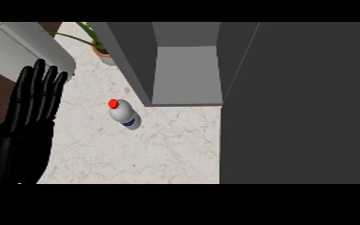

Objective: Pick up the bottled water, place it into the cabinet and close the cabinet

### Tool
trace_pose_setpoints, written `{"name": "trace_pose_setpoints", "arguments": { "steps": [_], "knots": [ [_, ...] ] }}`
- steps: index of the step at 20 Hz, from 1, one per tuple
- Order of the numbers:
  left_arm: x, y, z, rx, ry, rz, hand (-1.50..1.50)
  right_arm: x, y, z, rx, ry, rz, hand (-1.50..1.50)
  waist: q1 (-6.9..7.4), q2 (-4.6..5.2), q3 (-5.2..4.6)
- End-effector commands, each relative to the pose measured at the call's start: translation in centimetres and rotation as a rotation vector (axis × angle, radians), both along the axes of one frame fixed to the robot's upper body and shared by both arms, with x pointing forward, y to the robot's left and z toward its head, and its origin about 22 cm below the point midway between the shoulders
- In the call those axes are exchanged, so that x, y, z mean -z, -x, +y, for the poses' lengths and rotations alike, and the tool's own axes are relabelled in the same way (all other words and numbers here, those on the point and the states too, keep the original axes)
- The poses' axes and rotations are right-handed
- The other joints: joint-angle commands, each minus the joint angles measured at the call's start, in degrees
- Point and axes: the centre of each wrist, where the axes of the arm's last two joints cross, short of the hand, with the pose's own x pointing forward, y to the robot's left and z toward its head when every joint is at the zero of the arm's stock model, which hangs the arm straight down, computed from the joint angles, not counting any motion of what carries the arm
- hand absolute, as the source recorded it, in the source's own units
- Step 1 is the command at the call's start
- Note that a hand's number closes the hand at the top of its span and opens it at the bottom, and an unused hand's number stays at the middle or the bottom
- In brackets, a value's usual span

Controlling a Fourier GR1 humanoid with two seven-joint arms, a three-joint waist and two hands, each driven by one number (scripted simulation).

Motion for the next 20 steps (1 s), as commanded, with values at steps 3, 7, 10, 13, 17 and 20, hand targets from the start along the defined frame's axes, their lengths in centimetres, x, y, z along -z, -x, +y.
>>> {"name": "trace_pose_setpoints", "arguments": {
  "steps": [3, 7, 10, 13, 17, 20],
  "knots": [
    [-0.1, -2.3, 0.6, 0.011, -0.006, -0.047, -1.5, -0.1, 2.9, 0.0, 0.051, -0.023, -0.008, -1.5, -0.05, 0.55, -1.07],
    [1.9, -4.5, 1.3, 0.063, 0.148, 0.12, -1.5, 0.8, 3.7, 1.8, -0.257, -0.041, 0.098, -1.5, -0.44, 0.72, -1.14],
    [-0.2, -4.8, 0.6, 0.08, 0.155, 0.147, -1.5, -0.3, 6.7, 1.4, -0.307, -0.051, 0.105, -1.5, -0.75, 0.31, -1.04],
    [-0.9, -2.5, 0.7, 0.071, 0.15, 0.166, -1.5, -0.8, 10.1, 1.2, -0.276, -0.067, 0.105, -1.5, -0.44, 0.23, -1.03],
    [-1.7, -1.0, 1.0, 0.055, 0.14, 0.197, -1.5, -3.2, 10.8, 1.3, -0.273, -0.043, 0.113, -1.5, 0.11, 0.42, -1.07],
    [-1.1, -1.2, 2.8, -0.019, 0.063, 0.213, -1.5, -2.9, 11.2, 1.7, -0.29, -0.049, 0.103, -1.5, 0.07, 0.43, -1.07]
  ]
}}
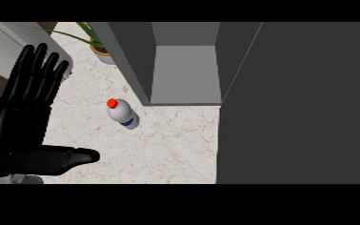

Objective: Pick up the bottled water, place it into the cabinet and close the cabinet

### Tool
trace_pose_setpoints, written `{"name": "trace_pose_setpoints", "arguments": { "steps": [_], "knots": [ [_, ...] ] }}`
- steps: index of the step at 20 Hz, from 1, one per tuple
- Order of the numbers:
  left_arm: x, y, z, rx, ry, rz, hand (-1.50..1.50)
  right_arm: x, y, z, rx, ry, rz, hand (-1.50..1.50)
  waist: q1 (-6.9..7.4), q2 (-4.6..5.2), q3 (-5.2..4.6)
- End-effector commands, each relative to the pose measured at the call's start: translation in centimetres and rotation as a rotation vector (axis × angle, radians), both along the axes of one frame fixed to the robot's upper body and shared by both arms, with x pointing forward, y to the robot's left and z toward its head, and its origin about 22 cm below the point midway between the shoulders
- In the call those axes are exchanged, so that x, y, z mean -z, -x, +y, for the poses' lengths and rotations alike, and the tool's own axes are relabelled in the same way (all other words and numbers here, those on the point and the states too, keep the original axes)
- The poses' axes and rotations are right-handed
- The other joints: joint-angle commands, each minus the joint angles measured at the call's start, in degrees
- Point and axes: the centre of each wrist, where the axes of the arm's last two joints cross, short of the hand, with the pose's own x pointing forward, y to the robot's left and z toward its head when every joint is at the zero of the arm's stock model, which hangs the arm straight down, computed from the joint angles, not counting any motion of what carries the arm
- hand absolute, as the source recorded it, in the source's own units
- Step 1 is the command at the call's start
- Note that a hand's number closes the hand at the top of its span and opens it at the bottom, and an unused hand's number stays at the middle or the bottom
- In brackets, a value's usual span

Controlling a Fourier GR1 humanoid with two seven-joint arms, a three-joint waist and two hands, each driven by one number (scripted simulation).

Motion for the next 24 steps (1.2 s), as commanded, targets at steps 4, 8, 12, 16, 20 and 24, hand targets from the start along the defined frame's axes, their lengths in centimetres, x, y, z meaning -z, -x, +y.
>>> {"name": "trace_pose_setpoints", "arguments": {
  "steps": [4, 8, 12, 16, 20, 24],
  "knots": [
    [3.0, 0.6, 0.1, -0.043, -0.082, 0.098, -1.5, -1.7, 3.8, -0.1, -0.003, -0.024, -0.014, -1.5, -0.5, -0.06, 0.0],
    [2.8, -0.4, 1.1, -0.073, -0.059, 0.149, -1.5, -1.9, 4.8, 0.1, -0.016, 0.018, -0.015, -1.5, -0.51, -0.05, 0.0],
    [5.9, -0.5, 2.6, -0.067, -0.046, 0.18, -1.5, -2.8, 5.1, 0.4, 0.005, -0.008, -0.019, -1.5, -0.25, 0.07, -0.05],
    [9.8, -3.1, 2.9, -0.047, -0.051, 0.279, -1.5, -1.1, 5.5, 1.5, -0.027, -0.007, -0.009, -1.5, -1.52, 0.08, -0.08],
    [13.8, -2.5, 4.5, -0.039, 0.014, 0.327, -1.5, -2.7, 6.4, 0.3, -0.019, 0.01, -0.022, -1.5, -1.39, 0.16, -0.1],
    [16.3, -4.6, 4.3, -0.054, 0.045, 0.36, -1.5, -1.6, 6.5, 0.7, -0.014, 0.015, -0.006, -1.5, -1.49, 0.19, -0.11]
  ]
}}
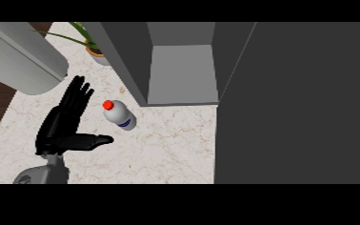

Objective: Pick up the bottled water, place it into the cabinet and close the cabinet

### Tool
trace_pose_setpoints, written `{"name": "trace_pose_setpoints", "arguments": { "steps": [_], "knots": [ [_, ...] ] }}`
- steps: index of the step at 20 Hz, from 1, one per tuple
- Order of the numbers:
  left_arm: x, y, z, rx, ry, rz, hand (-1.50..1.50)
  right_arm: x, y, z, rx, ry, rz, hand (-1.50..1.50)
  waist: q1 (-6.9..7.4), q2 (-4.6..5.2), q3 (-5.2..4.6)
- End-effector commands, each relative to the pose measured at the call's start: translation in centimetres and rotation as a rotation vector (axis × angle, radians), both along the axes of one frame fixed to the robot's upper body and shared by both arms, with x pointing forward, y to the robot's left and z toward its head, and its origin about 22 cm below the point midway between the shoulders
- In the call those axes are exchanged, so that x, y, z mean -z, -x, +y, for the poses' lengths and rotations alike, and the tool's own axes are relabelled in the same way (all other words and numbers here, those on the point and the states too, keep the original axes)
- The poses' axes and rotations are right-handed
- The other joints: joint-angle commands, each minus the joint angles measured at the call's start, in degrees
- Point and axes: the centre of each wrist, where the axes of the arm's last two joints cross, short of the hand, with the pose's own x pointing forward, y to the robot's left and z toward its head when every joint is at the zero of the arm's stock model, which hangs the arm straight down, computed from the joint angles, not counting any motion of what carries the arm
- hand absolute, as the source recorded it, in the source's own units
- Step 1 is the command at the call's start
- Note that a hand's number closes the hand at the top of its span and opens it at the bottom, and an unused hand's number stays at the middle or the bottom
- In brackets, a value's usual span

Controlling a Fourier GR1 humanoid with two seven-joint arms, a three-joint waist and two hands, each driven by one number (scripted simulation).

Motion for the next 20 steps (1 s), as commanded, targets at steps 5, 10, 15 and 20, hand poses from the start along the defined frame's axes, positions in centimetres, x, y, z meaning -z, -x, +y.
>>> {"name": "trace_pose_setpoints", "arguments": {
  "steps": [5, 10, 15, 20],
  "knots": [
    [5.3, -2.7, 0.1, -0.009, 0.014, 0.047, -1.5, -4.0, 2.3, -0.4, 0.019, 0.025, -0.051, -1.5, -0.29, 0.13, -0.03],
    [9.7, -1.1, -0.9, 0.049, 0.061, 0.066, -1.5, -2.6, 2.4, -0.4, 0.008, 0.022, -0.057, -1.5, -0.49, 0.11, -0.04],
    [10.2, -3.1, -0.8, 0.078, 0.081, 0.046, -1.5, -3.6, 3.1, -0.6, -0.003, 0.026, -0.062, -1.5, -0.65, 0.2, -0.06],
    [13.5, -1.0, -2.1, 0.115, 0.12, 0.028, -1.5, -2.7, 3.1, -0.9, -0.01, 0.035, -0.055, -1.5, -0.64, 0.36, -0.09]
  ]
}}
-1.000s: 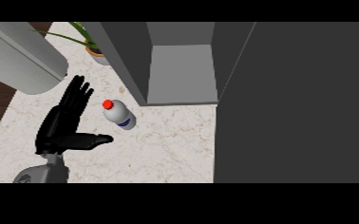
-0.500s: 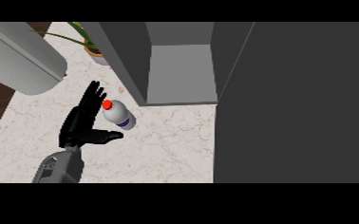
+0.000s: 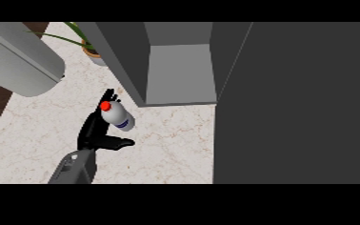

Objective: Pick up the bottled water, place it into the cabinet and close the cabinet

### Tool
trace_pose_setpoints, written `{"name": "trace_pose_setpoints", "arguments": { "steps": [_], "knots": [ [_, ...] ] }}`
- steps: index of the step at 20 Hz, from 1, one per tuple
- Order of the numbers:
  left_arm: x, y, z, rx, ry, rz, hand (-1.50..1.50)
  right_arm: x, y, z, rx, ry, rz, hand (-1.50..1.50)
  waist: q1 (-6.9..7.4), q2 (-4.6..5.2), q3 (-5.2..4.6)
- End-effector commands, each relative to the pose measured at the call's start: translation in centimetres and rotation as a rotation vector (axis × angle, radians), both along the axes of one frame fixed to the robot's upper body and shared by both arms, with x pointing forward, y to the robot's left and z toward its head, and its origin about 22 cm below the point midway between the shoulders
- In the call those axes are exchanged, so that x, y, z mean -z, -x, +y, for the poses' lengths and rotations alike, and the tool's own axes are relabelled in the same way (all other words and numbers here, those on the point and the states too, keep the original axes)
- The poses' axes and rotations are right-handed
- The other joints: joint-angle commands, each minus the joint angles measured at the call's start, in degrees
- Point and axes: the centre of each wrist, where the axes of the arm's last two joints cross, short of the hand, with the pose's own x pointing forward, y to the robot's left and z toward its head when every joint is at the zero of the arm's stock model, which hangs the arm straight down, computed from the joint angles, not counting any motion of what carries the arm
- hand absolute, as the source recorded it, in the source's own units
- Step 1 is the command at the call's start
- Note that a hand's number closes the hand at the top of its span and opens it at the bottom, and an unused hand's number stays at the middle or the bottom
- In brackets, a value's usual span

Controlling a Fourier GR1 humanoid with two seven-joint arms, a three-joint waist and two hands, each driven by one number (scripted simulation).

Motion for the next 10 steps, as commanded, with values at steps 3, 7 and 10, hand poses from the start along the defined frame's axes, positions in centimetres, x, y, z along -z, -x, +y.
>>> {"name": "trace_pose_setpoints", "arguments": {
  "steps": [3, 7, 10],
  "knots": [
    [1.6, -0.2, -0.8, 0.004, 0.058, -0.042, 1.5, -3.0, 1.0, -0.1, -0.008, 0.034, -0.073, -1.5, -0.35, 0.12, -0.05],
    [1.6, -0.2, 0.2, 0.008, -0.053, -0.072, 1.5, -4.2, 1.7, -0.3, -0.008, 0.038, -0.056, -1.5, -0.31, 0.06, -0.04],
    [1.9, -0.3, -0.8, 0.012, -0.125, -0.122, 1.5, -3.1, 1.3, 0.4, 0.015, 0.031, -0.071, -1.5, -0.17, 0.11, -0.05]
  ]
}}
